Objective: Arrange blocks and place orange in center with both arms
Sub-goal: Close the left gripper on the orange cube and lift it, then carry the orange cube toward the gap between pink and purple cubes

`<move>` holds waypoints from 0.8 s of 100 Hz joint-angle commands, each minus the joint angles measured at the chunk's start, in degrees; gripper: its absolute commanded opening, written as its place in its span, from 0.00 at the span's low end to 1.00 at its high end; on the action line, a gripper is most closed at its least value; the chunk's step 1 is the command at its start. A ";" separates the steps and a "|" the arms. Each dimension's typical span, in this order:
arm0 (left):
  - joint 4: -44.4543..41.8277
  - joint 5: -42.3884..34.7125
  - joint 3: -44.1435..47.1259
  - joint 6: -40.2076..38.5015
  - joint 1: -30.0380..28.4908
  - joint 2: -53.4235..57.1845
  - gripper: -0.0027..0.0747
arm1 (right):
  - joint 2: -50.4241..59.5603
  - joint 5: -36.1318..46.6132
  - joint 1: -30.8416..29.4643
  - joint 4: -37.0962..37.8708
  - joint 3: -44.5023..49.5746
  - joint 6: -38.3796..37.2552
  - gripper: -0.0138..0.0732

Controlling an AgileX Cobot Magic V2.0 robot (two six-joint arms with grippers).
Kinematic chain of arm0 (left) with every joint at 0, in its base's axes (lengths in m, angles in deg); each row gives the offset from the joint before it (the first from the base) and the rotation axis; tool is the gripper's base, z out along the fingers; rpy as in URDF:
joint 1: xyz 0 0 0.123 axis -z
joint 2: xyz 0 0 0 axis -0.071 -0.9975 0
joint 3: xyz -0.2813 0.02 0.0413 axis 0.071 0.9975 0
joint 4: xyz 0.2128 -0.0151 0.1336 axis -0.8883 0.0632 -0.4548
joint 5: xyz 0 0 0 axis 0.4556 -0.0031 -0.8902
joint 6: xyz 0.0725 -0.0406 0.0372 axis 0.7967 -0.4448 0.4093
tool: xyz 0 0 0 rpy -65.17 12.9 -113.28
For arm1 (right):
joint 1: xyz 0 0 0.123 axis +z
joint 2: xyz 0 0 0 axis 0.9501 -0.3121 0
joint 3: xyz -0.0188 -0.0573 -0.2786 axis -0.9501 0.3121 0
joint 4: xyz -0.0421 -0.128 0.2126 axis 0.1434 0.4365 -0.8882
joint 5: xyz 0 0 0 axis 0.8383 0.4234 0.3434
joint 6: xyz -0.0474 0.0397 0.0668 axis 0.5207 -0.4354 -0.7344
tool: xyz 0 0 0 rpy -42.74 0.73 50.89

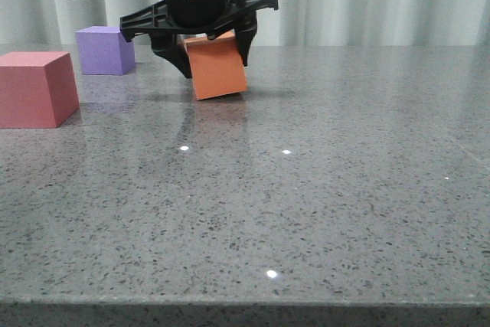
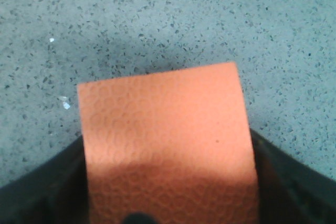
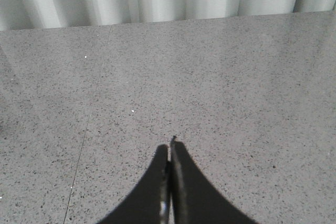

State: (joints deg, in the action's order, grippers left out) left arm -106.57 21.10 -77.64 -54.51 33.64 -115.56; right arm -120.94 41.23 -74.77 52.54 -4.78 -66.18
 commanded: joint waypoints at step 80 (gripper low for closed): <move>-10.72 16.35 -2.03 20.78 -8.28 18.52 0.02 | 0.04 4.16 -0.25 0.87 -1.50 0.60 0.08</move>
State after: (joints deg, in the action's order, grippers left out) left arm -119.93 39.74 -77.74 -37.77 27.93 -100.40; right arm -120.94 41.23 -74.77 52.54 -4.78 -66.16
